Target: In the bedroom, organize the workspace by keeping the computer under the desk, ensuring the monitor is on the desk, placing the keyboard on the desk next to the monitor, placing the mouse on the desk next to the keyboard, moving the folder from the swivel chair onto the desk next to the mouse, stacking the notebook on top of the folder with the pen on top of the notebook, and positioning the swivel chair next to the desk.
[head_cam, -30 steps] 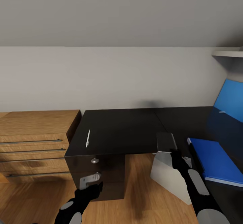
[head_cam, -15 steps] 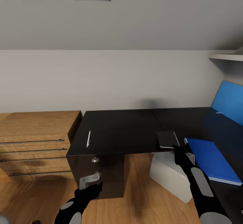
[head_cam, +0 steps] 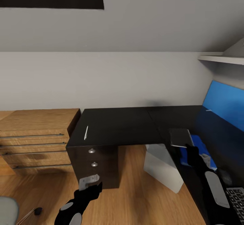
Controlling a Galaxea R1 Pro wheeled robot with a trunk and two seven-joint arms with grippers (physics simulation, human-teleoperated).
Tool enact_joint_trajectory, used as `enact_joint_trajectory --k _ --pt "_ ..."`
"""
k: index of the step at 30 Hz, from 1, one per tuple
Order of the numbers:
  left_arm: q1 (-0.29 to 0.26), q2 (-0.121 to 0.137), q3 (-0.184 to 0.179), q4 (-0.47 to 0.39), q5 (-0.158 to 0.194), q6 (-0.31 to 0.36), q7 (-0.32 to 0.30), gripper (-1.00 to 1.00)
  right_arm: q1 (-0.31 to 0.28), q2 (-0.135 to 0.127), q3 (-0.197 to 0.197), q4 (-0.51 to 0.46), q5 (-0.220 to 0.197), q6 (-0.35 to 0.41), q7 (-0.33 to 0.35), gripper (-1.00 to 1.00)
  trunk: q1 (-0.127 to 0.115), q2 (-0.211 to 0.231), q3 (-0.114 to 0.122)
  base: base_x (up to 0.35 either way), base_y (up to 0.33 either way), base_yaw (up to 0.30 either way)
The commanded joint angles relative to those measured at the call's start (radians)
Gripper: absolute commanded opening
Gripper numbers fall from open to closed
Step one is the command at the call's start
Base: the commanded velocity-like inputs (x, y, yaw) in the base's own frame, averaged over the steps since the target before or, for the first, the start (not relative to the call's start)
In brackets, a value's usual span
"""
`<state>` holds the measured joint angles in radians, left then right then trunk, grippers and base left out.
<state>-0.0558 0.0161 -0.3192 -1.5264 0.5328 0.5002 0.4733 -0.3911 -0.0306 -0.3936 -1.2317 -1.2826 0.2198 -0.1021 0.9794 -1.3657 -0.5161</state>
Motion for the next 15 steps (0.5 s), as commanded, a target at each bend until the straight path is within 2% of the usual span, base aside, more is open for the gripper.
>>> enact_joint_trajectory --k 1,6,12,15 --pt "-0.001 0.001 -0.002 -0.001 0.01 0.001 0.01 1.0 0.0 0.0 -0.01 -0.002 -0.011 0.004 -0.004 -1.0 0.0 -0.001 -0.001 -0.059 -0.039 0.0" --pt "-0.001 0.002 -0.002 -0.001 0.009 0.0 0.01 1.0 0.0 0.0 -0.038 -0.004 -0.011 0.004 -0.004 -1.0 0.0 -0.001 -0.001 -0.021 -0.014 0.0" --pt "-0.001 0.002 -0.003 -0.001 0.009 0.0 0.011 1.0 0.0 0.002 -0.044 -0.003 -0.01 -0.001 -0.007 -1.0 0.0 -0.001 -0.001 -0.003 -0.093 0.0" --pt "-0.001 0.002 -0.003 -0.001 0.01 0.0 0.011 1.0 0.0 0.002 -0.044 -0.003 -0.009 -0.002 -0.038 -1.0 0.0 -0.001 -0.001 0.0 -0.016 0.0"
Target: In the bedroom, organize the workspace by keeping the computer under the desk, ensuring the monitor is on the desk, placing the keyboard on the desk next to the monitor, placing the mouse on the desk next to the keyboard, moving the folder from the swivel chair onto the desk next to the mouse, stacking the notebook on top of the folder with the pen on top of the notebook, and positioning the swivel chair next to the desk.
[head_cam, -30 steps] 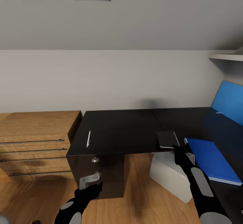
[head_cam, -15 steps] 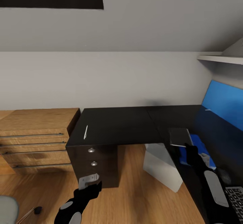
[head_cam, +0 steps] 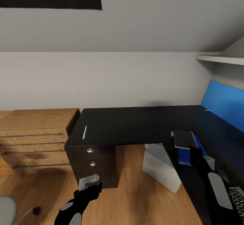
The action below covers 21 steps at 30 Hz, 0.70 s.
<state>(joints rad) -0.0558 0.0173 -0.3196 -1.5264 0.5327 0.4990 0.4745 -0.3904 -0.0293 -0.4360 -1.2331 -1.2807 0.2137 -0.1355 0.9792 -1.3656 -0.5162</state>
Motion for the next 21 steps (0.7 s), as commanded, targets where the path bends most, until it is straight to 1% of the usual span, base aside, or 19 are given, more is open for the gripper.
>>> enact_joint_trajectory --k 1,3,6,9,14,21 --pt "-0.001 0.001 -0.002 -0.001 0.01 0.001 0.01 1.0 -0.001 -0.001 -0.001 -0.002 -0.01 0.003 -0.032 -1.0 0.0 -0.001 -0.001 0.0 -0.005 0.0" --pt "-0.001 0.001 -0.002 -0.001 0.011 0.001 0.01 1.0 -0.001 -0.001 -0.002 -0.002 -0.01 0.002 -0.055 -1.0 0.0 -0.001 -0.001 0.0 -0.003 0.0" --pt "-0.001 0.001 -0.002 -0.001 0.012 0.001 0.01 1.0 -0.001 -0.006 -0.004 -0.001 -0.009 0.001 -0.069 -1.0 0.0 -0.001 -0.001 0.0 -0.001 0.0" --pt "-0.001 0.0 -0.002 -0.001 0.011 0.001 0.01 1.0 0.0 -0.012 -0.007 0.0 -0.008 0.0 -0.074 -1.0 0.0 -0.001 -0.001 0.0 -0.008 0.0" --pt "-0.001 0.0 -0.002 -0.001 0.009 0.001 0.01 1.0 -0.001 -0.013 -0.009 0.0 -0.008 -0.012 -0.075 -1.0 0.0 -0.001 -0.001 0.0 -0.154 0.0" --pt "-0.001 0.0 -0.003 -0.001 0.012 0.001 0.01 1.0 -0.001 -0.014 -0.009 0.001 -0.008 -0.021 -0.077 -1.0 0.0 -0.001 -0.001 0.0 -0.031 0.0"
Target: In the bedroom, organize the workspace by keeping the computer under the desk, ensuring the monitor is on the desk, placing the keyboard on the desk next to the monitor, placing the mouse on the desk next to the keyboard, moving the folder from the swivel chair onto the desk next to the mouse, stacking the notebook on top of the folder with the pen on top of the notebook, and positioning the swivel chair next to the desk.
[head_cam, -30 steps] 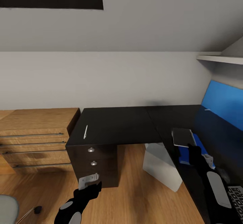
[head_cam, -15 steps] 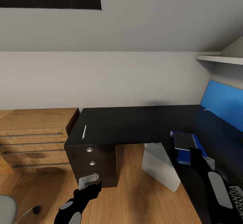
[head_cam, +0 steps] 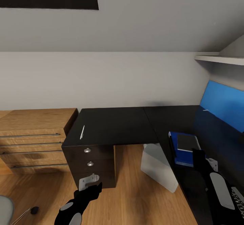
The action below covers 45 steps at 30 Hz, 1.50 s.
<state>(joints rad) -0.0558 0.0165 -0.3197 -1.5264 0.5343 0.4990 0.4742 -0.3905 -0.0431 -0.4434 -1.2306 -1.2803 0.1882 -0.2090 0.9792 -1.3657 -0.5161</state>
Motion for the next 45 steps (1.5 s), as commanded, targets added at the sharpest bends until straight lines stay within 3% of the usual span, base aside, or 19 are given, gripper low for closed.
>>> enact_joint_trajectory --k 1,38,39,45 --pt "-0.001 0.001 -0.002 -0.001 0.01 0.001 0.01 1.0 -0.001 0.0 -0.001 -0.001 -0.008 0.003 -0.006 -1.0 0.0 -0.001 -0.001 0.0 -0.006 0.0" --pt "-0.001 0.002 -0.002 0.0 0.012 0.001 0.01 1.0 -0.001 -0.016 -0.001 -0.001 -0.007 -0.012 -0.022 -1.0 0.0 -0.001 -0.001 0.032 0.0 0.0" --pt "-0.001 0.002 -0.002 0.0 0.012 0.001 0.01 1.0 -0.001 -0.016 -0.001 -0.001 -0.007 -0.012 -0.023 1.0 0.0 -0.001 -0.001 0.0 0.0 0.0" --pt "-0.001 0.002 -0.002 0.0 0.012 0.001 0.011 1.0 -0.001 -0.017 -0.001 -0.001 -0.007 -0.012 -0.054 1.0 0.0 -0.001 -0.001 0.0 0.0 0.0"
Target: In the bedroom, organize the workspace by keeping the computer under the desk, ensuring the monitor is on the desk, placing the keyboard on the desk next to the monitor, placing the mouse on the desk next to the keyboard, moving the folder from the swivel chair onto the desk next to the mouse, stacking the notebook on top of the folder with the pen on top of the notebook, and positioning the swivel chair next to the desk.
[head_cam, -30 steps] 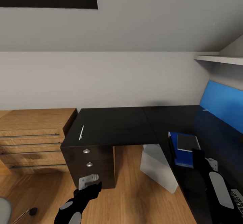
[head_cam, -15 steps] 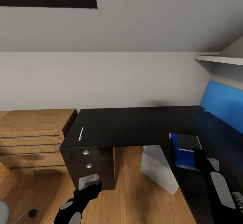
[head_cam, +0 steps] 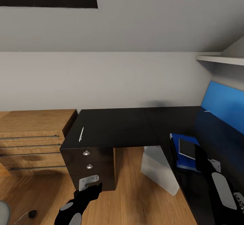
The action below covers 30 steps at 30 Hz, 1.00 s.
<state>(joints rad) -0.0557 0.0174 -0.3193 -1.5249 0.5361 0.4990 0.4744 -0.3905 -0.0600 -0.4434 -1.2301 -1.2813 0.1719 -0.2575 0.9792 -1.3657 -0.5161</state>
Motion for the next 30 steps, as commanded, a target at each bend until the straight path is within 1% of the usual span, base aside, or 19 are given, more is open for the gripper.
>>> enact_joint_trajectory --k 1,12,17,22,30 --pt "-0.001 0.001 -0.003 -0.001 0.01 0.001 0.01 1.0 -0.001 0.0 -0.001 -0.002 -0.006 0.004 -0.007 1.0 0.0 -0.001 -0.001 0.0 0.0 0.0" --pt "-0.001 0.002 -0.001 -0.001 0.01 -0.002 0.009 1.0 -0.001 -0.005 -0.001 -0.003 -0.007 0.006 -0.009 1.0 0.0 -0.001 -0.001 -0.006 0.0 0.0" --pt "-0.001 0.002 -0.002 -0.001 0.01 -0.002 0.009 1.0 -0.001 -0.006 0.0 -0.005 -0.007 0.006 -0.009 1.0 0.0 -0.001 -0.001 -0.203 0.0 0.0" --pt "-0.001 0.002 -0.001 -0.001 0.01 -0.002 0.01 1.0 -0.001 -0.006 0.0 -0.011 -0.007 0.006 -0.009 1.0 0.0 -0.001 -0.001 -0.043 0.0 0.0" --pt "-0.001 0.003 -0.001 -0.001 0.01 -0.002 0.01 1.0 -0.001 -0.003 0.0 -0.059 -0.008 0.009 -0.004 1.0 0.0 -0.001 -0.001 -0.002 0.0 0.0"
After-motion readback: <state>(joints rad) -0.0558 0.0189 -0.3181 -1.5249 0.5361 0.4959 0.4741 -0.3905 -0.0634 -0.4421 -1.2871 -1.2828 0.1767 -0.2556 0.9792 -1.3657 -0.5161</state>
